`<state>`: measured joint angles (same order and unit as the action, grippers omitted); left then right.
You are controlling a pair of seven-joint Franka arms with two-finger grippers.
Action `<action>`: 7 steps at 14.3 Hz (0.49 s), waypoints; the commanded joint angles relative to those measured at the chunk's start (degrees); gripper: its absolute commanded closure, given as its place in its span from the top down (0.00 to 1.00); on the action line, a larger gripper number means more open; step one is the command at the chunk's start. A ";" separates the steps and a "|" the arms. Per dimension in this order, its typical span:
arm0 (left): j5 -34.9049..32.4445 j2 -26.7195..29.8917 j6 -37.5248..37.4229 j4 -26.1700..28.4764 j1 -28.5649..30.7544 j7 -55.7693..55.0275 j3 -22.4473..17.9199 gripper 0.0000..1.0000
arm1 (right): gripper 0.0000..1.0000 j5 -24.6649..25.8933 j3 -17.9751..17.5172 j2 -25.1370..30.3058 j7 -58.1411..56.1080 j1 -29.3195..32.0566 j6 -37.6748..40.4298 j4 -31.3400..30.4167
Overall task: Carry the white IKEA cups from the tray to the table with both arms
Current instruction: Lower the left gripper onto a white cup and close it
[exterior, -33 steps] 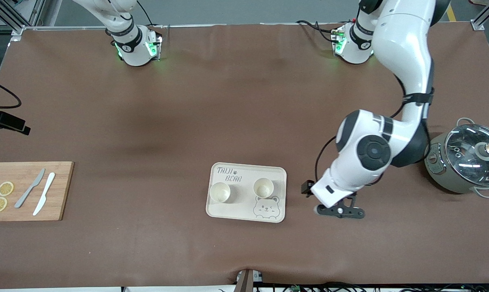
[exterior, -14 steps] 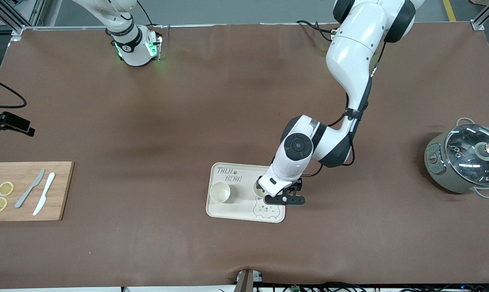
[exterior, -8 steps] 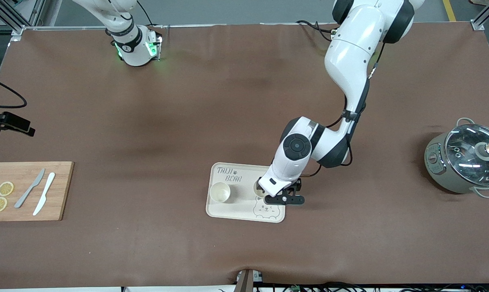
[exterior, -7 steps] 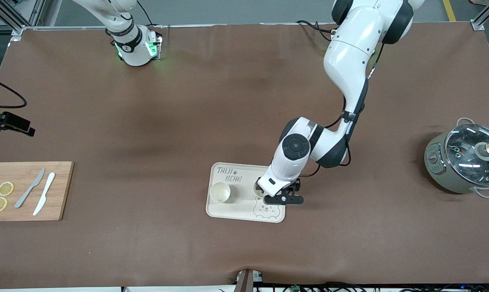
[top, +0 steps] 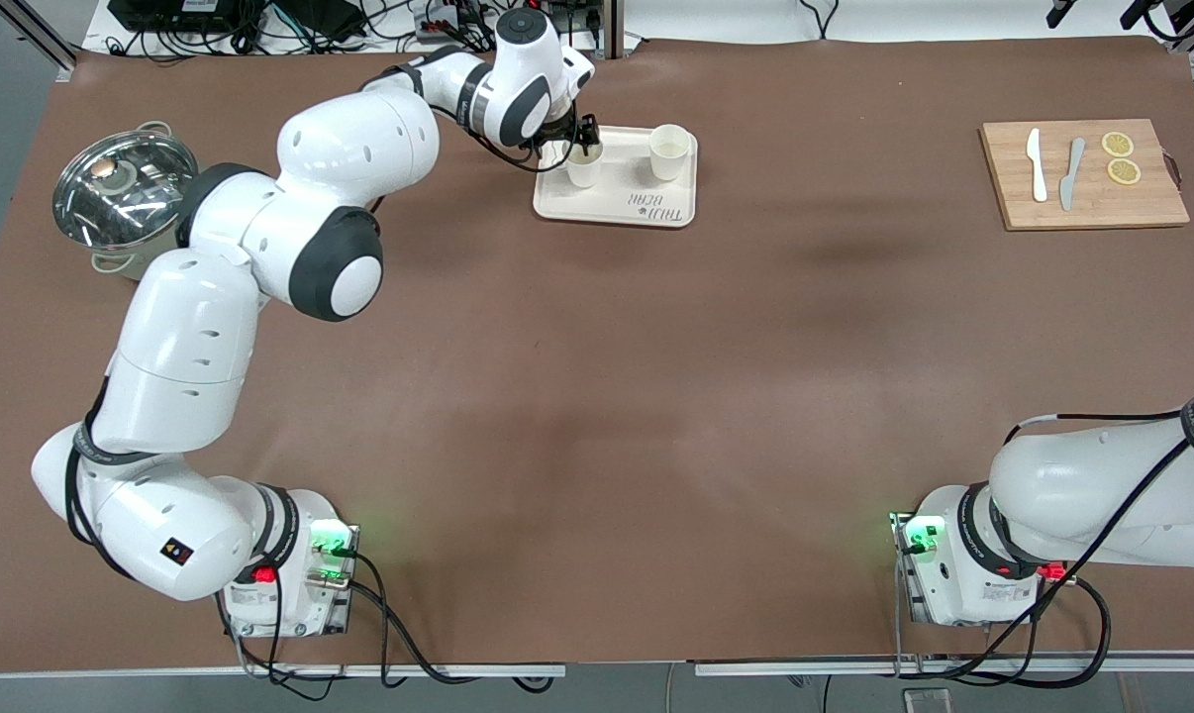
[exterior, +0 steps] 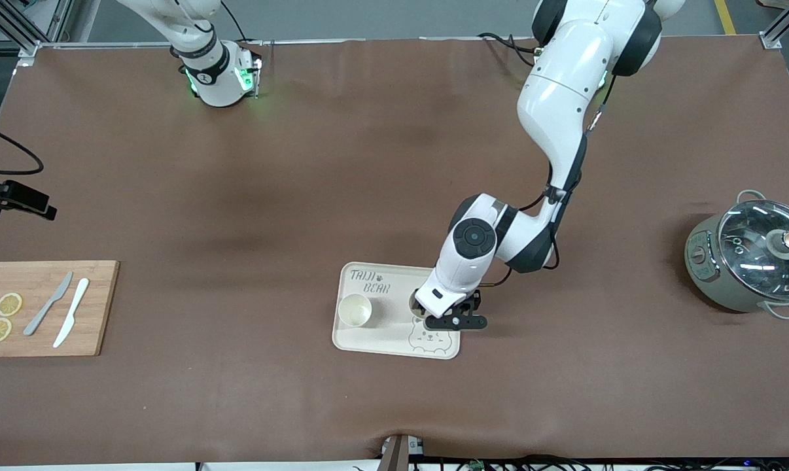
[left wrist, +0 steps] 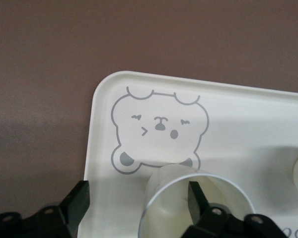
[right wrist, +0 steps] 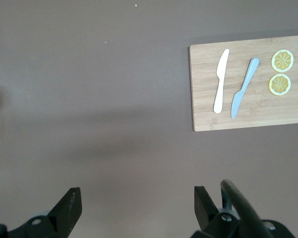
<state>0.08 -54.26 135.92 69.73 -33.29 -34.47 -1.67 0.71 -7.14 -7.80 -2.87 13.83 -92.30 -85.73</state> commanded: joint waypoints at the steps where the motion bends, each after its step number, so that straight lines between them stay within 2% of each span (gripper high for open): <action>1: -4.19 0.73 0.75 0.94 -0.99 -3.76 -0.88 0.00 | 1.00 -0.45 -0.06 -0.73 0.76 -0.74 0.36 1.45; 4: -5.44 0.82 0.75 1.02 -0.99 -4.03 -0.88 0.00 | 1.00 -0.62 -0.15 -1.60 8.82 -4.67 0.28 3.28; 7: -5.44 0.82 0.75 1.20 -1.07 -4.12 -0.88 0.00 | 1.00 -0.62 -0.15 -5.98 19.62 -10.56 0.19 8.28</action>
<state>-3.90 -54.19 136.16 69.73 -33.60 -37.15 -1.67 0.51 -7.57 -9.30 10.42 6.74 -92.79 -83.01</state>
